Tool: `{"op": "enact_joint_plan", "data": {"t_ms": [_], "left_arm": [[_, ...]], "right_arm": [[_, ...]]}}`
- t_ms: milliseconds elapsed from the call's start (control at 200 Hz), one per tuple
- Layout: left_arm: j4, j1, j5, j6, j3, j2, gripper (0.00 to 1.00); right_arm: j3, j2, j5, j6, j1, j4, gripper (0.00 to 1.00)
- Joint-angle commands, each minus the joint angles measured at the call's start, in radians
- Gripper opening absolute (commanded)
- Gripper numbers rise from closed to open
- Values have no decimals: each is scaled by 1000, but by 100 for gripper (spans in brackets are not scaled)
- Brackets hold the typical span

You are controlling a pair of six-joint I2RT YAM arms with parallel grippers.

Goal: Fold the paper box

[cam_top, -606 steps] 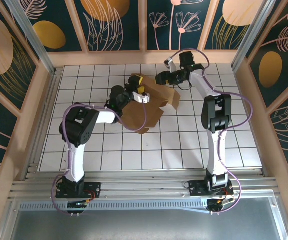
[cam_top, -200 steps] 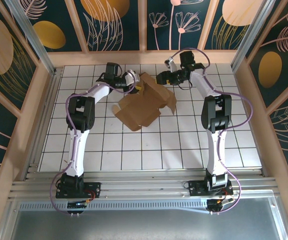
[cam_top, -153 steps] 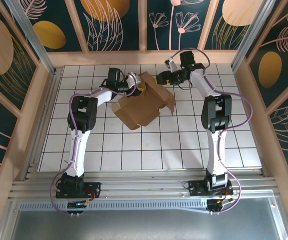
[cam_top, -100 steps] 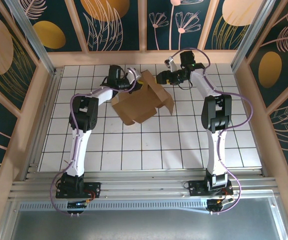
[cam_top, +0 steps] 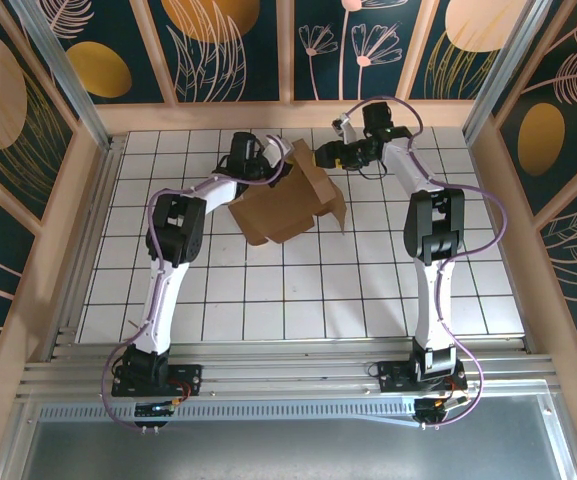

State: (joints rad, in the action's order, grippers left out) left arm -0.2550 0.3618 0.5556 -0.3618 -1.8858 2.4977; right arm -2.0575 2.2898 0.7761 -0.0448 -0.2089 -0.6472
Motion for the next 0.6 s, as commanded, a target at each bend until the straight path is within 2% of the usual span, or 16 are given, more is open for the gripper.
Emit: {"op": "enact_joint_plan", "data": {"t_ms": [0, 140, 180, 255, 465, 596], "left_arm": [[-32, 29, -88, 0, -55, 12, 24], [32, 29, -86, 2, -164, 68, 25], [30, 29, -80, 6, -176, 76, 18], [18, 29, -64, 6, -179, 79, 0], [-9, 31, -101, 27, -174, 80, 0], [-22, 41, -165, 28, -146, 67, 0]], "right_arm": [[-4, 34, -12, 13, -6, -8, 71], [-5, 34, -9, 18, -4, -4, 71], [-5, 34, -8, 19, -3, -3, 71], [-6, 36, -8, 20, -3, -3, 71], [-7, 34, -8, 21, 1, -6, 71], [-3, 31, -2, 26, 3, -1, 71]]}}
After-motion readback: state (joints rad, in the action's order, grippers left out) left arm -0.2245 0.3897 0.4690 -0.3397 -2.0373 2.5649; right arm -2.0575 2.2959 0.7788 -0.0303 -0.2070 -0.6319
